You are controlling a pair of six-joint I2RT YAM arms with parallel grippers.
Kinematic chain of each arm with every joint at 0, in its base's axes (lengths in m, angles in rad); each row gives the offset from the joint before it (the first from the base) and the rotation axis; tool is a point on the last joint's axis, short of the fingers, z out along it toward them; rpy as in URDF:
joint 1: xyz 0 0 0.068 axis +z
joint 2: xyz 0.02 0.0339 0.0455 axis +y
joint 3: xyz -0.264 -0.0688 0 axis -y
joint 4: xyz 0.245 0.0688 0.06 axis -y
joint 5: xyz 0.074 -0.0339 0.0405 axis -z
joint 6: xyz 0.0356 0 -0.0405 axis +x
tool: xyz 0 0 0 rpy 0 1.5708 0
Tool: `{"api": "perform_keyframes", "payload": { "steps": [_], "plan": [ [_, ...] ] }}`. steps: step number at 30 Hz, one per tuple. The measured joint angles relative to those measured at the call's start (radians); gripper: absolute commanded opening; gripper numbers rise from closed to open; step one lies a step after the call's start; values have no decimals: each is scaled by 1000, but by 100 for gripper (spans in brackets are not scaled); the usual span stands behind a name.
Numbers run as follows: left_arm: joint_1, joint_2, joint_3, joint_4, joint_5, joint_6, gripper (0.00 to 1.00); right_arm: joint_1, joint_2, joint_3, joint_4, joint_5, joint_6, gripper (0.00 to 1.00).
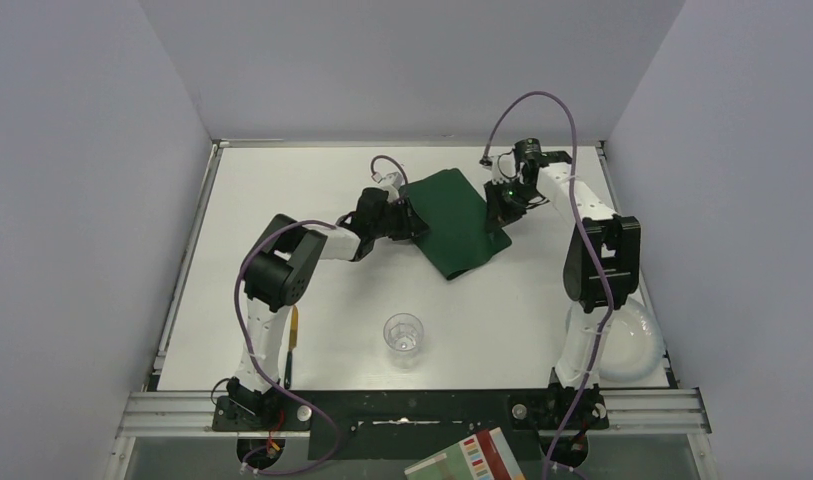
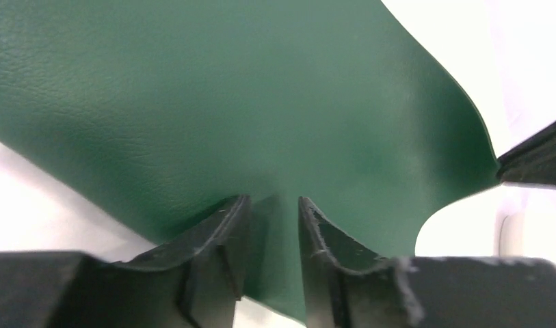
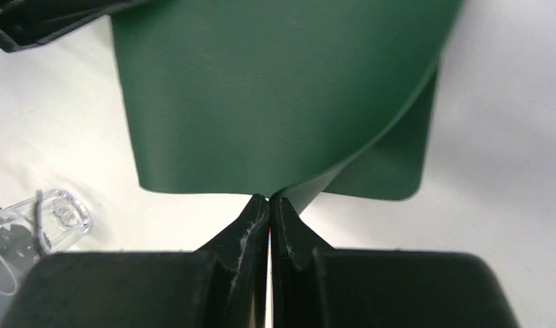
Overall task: Set the dinner table for one person
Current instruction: Move the napkin to the center of the board.
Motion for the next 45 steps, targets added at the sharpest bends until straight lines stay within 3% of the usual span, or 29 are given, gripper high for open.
{"api": "perform_keyframes", "payload": {
  "steps": [1, 3, 10, 19, 21, 26, 28, 34, 36, 45],
  "plan": [
    [-1, 0, 13, -10, 9, 6, 61, 19, 0, 5, -4, -6, -1, 0],
    [-2, -4, 39, -33, 18, 33, 81, 54, 0, 18, -20, -18, -4, 0],
    [66, -157, 51, -231, -59, 179, 85, 129, 15, 110, -50, -54, -3, 0],
    [497, -527, 58, -412, -116, 323, 84, 201, 75, 206, -58, -75, -2, 0],
    [576, -597, 57, -443, -129, 354, 74, 216, 88, 221, -63, -75, -2, 0],
    [724, -708, 18, -495, -129, 410, 25, 253, 138, 338, -96, -75, 0, 0],
    [780, -731, -16, -510, -146, 440, 15, 274, 161, 405, -106, -74, 0, 0],
    [857, -755, -103, -569, -222, 509, 9, 370, 201, 558, -117, -55, -2, 0],
    [862, -763, -117, -587, -233, 521, 1, 410, 205, 583, -114, -37, -4, 0],
    [869, -780, -119, -610, -283, 540, 0, 587, 205, 595, -63, 16, -12, 0]
  ]
}}
